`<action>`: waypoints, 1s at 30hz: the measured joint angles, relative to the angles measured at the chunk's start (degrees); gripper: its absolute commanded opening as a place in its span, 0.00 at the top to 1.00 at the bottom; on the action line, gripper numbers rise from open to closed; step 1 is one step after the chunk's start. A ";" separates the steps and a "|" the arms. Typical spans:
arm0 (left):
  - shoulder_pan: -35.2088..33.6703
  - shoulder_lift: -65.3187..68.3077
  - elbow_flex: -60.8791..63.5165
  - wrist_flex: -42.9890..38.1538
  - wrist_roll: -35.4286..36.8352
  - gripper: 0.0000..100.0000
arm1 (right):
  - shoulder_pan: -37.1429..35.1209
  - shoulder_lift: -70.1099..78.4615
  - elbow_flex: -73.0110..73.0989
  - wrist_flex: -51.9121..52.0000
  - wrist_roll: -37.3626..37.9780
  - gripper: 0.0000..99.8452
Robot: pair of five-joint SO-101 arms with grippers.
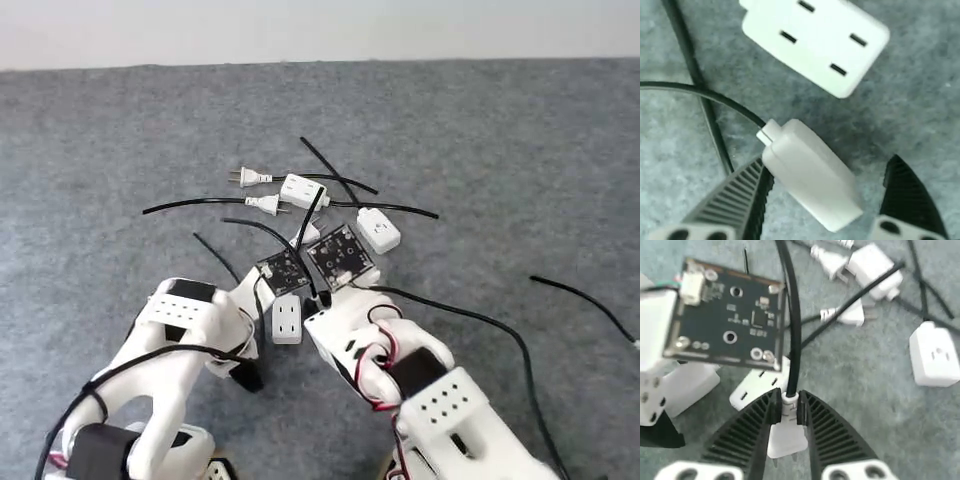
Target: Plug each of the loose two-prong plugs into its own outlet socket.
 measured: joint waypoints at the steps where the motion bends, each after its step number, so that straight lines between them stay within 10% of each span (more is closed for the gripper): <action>1: 0.53 0.00 0.00 0.00 0.00 0.67 | 0.00 1.05 0.00 -0.18 0.00 0.99; 18: -2.02 0.18 0.00 -3.34 8.70 0.67 | 8.88 -13.98 -0.53 6.51 -2.90 0.99; 30: -1.14 0.18 0.00 -3.78 10.90 0.67 | -0.97 -17.05 1.41 4.75 -2.99 0.99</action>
